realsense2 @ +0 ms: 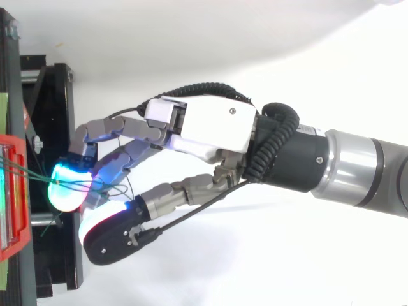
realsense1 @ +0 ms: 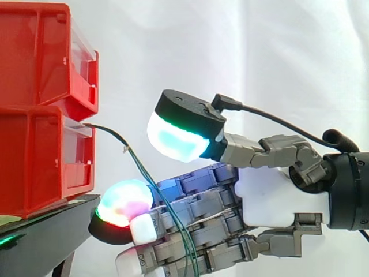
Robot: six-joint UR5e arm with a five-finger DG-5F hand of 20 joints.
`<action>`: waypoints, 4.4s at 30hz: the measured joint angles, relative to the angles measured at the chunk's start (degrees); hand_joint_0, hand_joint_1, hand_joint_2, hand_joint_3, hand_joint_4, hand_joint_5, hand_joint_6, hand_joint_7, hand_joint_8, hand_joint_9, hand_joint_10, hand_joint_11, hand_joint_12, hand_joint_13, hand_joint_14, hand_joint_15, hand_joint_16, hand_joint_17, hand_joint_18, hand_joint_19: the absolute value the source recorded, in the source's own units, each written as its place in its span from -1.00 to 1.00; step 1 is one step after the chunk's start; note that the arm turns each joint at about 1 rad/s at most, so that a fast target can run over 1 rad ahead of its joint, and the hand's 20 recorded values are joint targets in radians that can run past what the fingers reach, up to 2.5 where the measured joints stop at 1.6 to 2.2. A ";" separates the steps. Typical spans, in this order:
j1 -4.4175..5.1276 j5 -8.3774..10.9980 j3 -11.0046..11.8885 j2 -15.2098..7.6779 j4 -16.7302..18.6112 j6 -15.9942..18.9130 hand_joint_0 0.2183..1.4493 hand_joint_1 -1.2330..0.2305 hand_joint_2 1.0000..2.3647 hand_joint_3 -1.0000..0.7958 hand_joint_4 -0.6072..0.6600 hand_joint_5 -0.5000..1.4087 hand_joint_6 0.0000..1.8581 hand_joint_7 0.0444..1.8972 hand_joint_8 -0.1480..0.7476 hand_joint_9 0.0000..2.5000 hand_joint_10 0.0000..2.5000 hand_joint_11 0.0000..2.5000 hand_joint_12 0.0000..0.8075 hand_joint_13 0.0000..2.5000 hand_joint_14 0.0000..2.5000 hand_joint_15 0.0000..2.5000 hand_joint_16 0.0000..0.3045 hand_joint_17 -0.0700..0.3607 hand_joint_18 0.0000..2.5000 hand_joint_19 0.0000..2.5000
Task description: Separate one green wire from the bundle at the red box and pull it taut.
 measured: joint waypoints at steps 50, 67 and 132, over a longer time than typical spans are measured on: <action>-0.62 0.12 5.17 0.20 -8.83 3.07 -0.40 -0.35 -0.98 -0.26 0.30 -0.65 -0.10 0.20 0.01 -0.24 -0.99 -0.49 -0.08 -0.43 -0.99 -0.72 -0.69 -0.18 -0.53 -0.71; -0.74 0.21 5.56 1.51 -11.79 2.84 -0.40 -0.34 -0.97 0.00 0.20 -0.64 -0.05 0.36 0.03 -0.22 -0.98 -0.47 -0.06 -0.41 -0.99 -0.70 -0.68 -0.16 -0.50 -0.69; -1.28 0.64 8.26 4.43 -22.16 1.63 -0.31 -0.50 -0.97 -0.15 0.17 -0.66 -0.04 0.33 0.00 -0.24 -0.98 -0.44 -0.06 -0.40 -0.99 -0.67 -0.65 -0.12 -0.44 -0.64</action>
